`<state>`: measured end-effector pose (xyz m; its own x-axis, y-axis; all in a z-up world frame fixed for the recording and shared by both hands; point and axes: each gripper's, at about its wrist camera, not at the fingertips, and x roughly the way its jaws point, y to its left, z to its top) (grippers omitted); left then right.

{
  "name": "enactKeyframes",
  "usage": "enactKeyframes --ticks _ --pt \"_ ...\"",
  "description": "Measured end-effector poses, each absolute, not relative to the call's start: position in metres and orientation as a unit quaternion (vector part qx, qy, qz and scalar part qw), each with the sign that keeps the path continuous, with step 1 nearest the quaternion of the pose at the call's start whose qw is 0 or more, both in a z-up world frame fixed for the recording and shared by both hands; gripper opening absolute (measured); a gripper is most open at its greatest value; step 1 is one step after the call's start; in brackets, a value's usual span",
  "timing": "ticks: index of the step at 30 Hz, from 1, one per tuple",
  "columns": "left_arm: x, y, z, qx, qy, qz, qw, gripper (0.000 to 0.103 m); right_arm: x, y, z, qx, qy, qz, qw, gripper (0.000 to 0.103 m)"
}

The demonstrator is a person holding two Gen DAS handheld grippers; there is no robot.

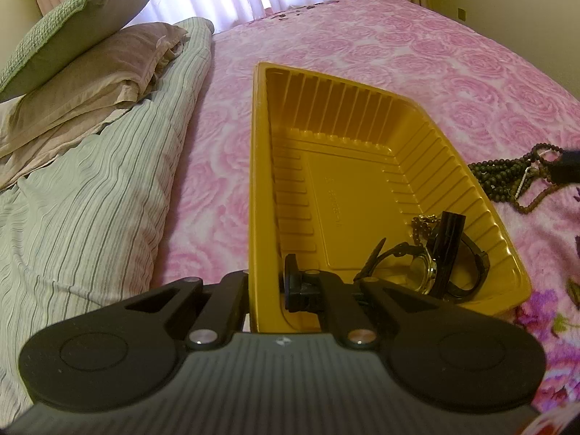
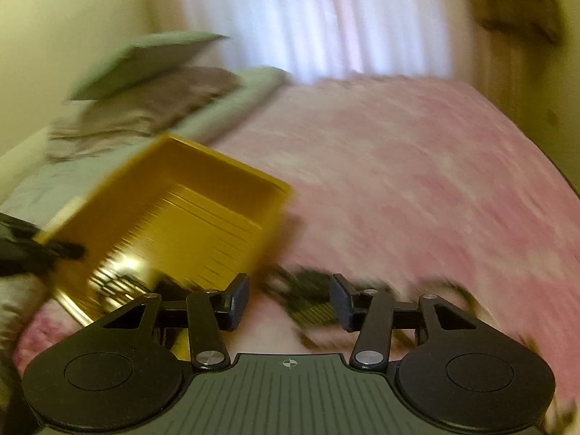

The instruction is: Organize jewelry

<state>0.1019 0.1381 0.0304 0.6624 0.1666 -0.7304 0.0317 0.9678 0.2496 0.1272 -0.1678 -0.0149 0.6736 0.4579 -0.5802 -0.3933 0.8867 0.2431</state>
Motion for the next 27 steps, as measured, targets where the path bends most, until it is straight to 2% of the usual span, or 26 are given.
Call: enactKeyframes --ticks 11,27 --pt "0.102 0.139 0.031 0.122 0.410 0.037 0.903 0.003 0.112 -0.246 -0.039 0.085 0.348 0.114 0.927 0.049" --pt "0.102 0.138 0.031 0.125 0.411 0.038 0.902 0.003 0.153 -0.241 -0.035 0.103 0.325 0.109 0.934 0.049"
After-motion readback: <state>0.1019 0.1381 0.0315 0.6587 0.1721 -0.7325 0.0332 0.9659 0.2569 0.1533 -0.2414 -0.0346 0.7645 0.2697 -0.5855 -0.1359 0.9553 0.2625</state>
